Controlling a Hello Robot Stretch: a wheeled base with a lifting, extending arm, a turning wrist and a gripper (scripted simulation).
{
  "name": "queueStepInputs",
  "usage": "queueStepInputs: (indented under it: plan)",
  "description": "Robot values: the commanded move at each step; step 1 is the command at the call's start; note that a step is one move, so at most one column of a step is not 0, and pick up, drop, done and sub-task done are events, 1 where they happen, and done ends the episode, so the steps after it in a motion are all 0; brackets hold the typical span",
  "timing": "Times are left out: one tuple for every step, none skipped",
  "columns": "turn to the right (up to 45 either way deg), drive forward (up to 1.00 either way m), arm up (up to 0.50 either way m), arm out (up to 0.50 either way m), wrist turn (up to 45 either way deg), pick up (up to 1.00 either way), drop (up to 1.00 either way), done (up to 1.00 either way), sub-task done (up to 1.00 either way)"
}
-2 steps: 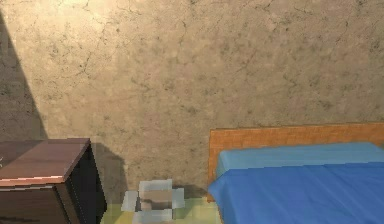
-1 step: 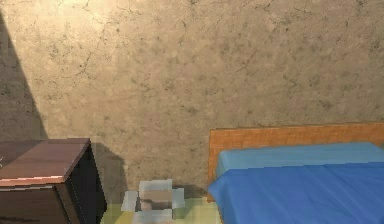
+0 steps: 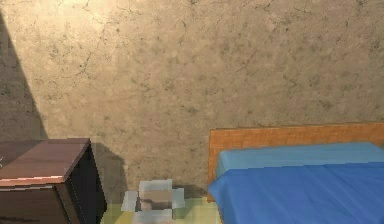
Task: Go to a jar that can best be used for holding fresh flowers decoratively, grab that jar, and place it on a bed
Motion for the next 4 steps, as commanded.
queueStepInputs:
  plan:
    - [0.0, 0.0, 0.0, 0.0, 0.0, 0.0, 1.0, 0.0, 0.0]
    - [0.0, 0.0, 0.1, 0.0, 0.0, 0.0, 0.0, 0.0, 0.0]
    - [0.0, 0.0, 0.0, -0.08, 0.0, 0.0, 0.0, 0.0, 0.0]
    - [0.0, 0.0, 0.0, 0.0, 0.0, 0.0, 0.0, 1.0, 0.0]
